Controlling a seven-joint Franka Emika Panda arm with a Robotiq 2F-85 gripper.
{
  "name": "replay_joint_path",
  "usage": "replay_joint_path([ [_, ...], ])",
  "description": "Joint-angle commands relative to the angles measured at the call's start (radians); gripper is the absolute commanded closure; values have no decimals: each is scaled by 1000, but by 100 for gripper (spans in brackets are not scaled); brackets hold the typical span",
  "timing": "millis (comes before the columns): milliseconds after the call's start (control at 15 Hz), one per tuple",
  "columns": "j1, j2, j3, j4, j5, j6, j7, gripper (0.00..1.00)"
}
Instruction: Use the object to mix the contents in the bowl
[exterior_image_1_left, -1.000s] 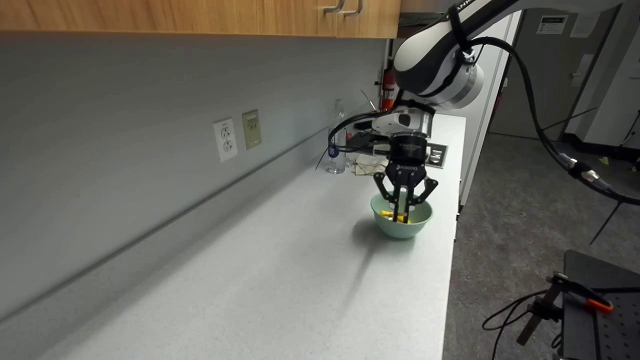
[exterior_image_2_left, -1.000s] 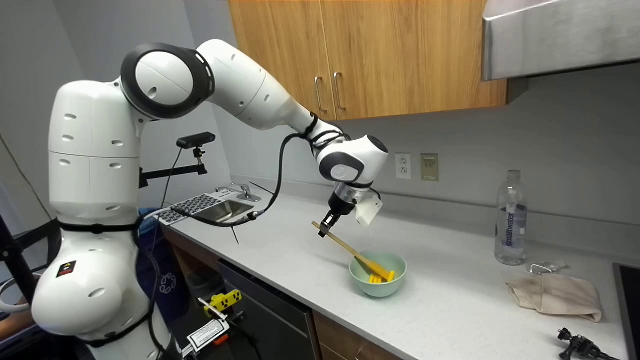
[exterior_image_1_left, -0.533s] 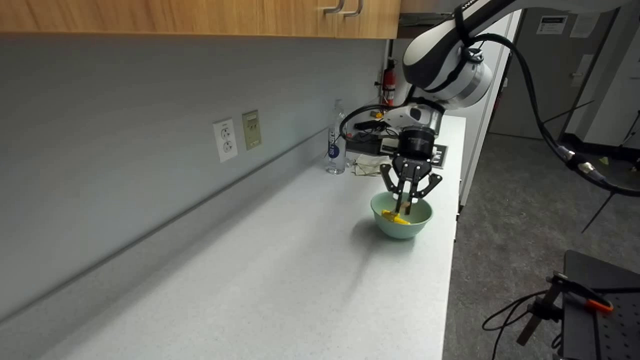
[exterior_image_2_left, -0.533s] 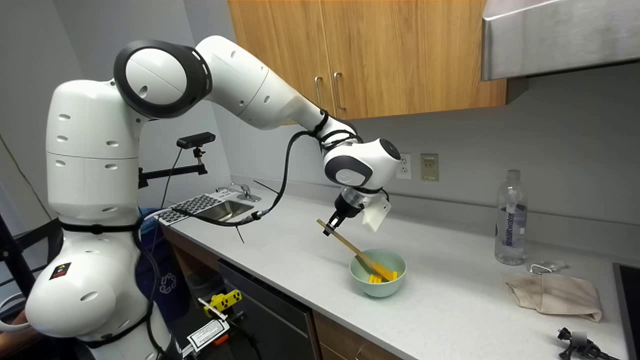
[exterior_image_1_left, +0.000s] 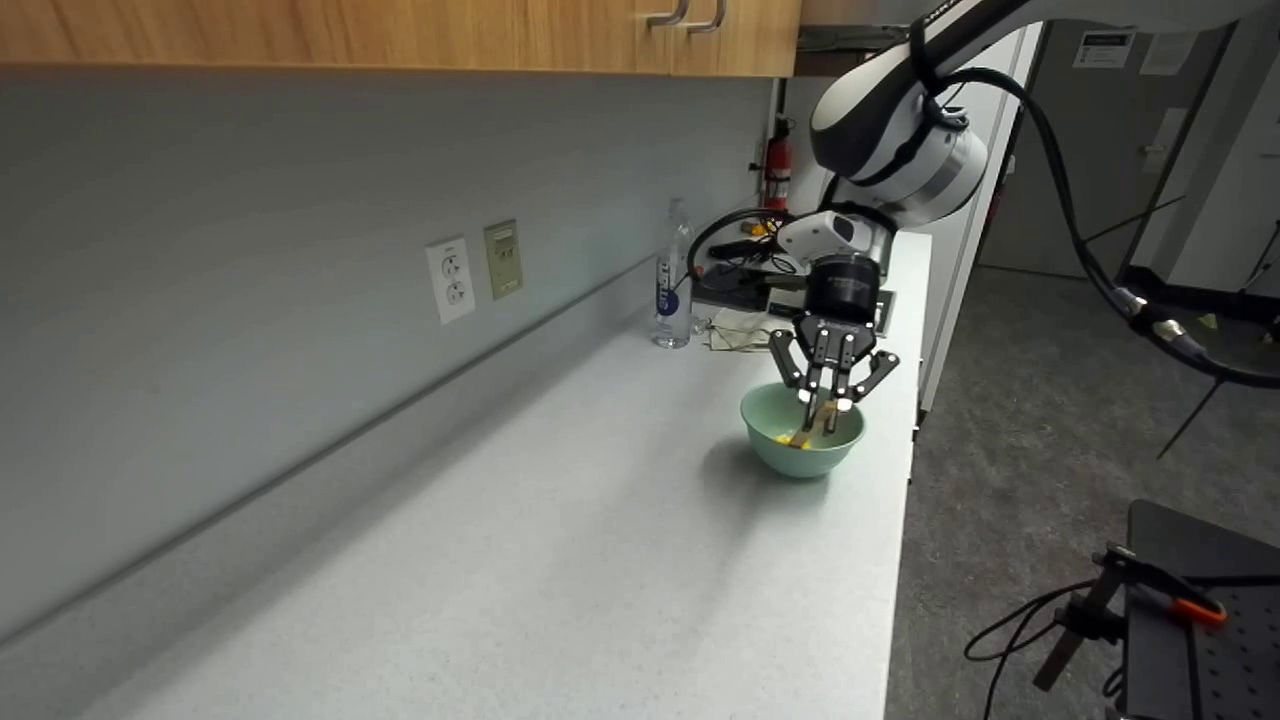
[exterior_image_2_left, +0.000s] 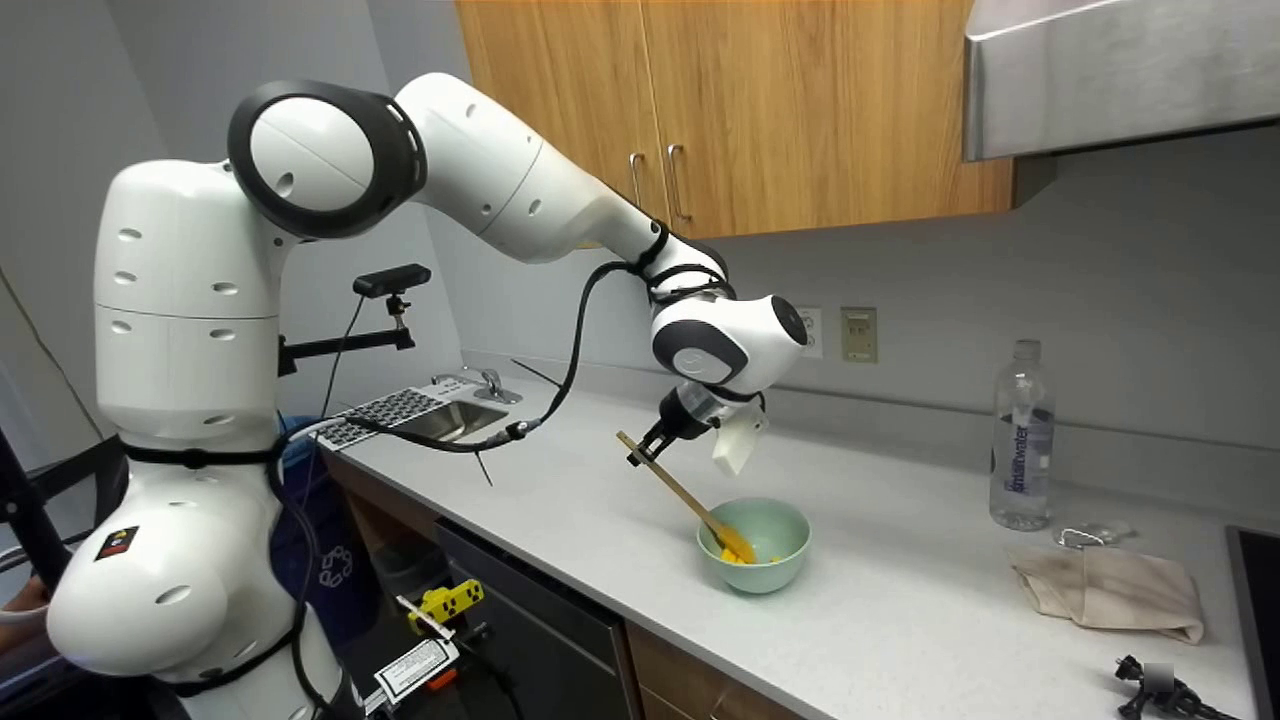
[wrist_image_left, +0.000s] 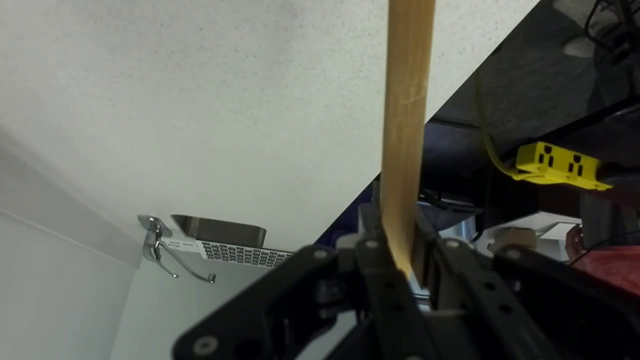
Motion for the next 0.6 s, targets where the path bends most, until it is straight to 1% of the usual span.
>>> replay_joint_path([
  [0, 10, -25, -3, -2, 52, -65, -48, 96],
  [267, 20, -22, -21, -2, 47, -39, -23, 96],
  [533, -7, -11, -52, -13, 79, -29, -34, 96],
])
